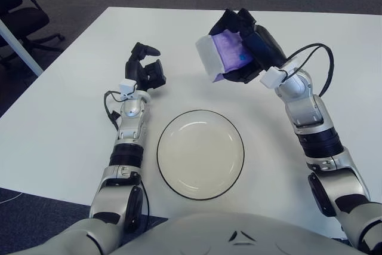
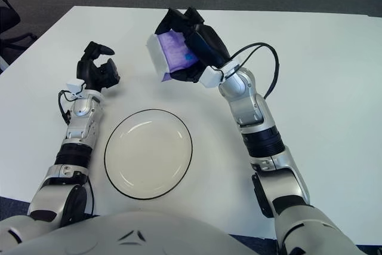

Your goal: Put the tissue paper into the plate.

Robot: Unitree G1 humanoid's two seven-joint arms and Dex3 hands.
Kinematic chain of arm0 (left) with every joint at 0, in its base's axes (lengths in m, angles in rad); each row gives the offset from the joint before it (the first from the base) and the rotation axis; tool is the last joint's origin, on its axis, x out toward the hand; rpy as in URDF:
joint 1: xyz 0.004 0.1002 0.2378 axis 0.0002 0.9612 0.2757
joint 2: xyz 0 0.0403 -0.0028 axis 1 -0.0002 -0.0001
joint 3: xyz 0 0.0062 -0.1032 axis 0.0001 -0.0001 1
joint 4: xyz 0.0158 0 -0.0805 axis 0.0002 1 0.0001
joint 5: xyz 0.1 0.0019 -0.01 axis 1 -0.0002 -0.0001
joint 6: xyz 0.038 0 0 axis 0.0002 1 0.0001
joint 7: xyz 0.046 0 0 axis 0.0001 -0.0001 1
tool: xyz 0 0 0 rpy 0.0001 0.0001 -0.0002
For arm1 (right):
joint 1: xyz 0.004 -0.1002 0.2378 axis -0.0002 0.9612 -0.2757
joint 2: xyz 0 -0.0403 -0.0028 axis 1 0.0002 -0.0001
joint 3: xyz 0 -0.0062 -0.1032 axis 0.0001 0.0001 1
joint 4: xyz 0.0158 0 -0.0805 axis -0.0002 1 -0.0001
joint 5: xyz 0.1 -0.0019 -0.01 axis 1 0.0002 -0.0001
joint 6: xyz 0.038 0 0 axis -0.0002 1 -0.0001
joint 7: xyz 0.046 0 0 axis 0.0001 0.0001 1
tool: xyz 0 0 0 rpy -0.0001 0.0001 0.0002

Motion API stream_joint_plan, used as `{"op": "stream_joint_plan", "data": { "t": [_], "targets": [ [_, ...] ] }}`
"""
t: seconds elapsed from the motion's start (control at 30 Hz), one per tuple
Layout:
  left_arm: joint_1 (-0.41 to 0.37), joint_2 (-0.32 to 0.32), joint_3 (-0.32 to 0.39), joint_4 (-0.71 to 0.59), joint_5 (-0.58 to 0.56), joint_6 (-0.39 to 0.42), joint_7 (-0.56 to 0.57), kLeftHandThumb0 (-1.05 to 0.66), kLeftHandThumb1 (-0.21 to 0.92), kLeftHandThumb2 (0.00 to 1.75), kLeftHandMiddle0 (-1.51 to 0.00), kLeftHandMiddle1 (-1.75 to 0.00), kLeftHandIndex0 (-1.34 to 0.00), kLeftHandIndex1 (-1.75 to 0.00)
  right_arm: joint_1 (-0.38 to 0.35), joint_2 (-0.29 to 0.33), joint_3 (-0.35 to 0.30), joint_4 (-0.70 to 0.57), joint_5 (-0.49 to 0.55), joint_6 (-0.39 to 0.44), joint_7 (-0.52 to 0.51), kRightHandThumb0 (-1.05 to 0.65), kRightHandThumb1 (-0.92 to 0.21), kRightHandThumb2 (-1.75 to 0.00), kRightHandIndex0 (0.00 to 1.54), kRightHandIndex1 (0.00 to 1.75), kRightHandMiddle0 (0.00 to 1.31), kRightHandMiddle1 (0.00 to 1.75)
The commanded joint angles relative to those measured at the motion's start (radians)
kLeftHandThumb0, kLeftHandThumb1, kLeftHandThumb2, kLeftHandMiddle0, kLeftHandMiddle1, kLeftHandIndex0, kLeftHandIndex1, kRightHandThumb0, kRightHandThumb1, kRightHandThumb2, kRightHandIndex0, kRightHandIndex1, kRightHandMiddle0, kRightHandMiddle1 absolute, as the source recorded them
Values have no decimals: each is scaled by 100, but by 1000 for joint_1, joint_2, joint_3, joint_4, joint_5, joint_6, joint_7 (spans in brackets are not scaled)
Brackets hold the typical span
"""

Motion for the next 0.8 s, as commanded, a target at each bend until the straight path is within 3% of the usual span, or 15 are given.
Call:
{"op": "stream_joint_plan", "data": {
  "t": [0.0,0.2,0.33,0.53,0.77],
  "targets": [
    [114,-45,-3,78,0,2,-3,-46,39,122,-129,-175,-55,-175,-2,-6,15,-33,84,-37,77,0,-5,-161,84,167,58,175],
    [107,-42,-3,84,1,4,-3,-46,39,122,-130,-175,-55,-175,-32,-32,36,-13,172,-101,206,0,-2,-165,85,171,61,175],
    [101,-47,1,82,-2,31,12,-46,39,123,-129,-175,-56,-175,-44,-40,45,8,169,-164,245,0,4,-172,87,174,66,174],
    [99,-51,-2,72,9,52,28,-46,38,124,-128,-175,-57,-175,-27,-11,78,42,176,-239,267,0,7,-174,88,175,70,172],
    [98,-53,-8,60,26,42,44,-46,37,125,-128,-175,-57,-175,-37,22,105,102,263,-322,324,0,8,-175,88,175,73,170]
  ]
}}
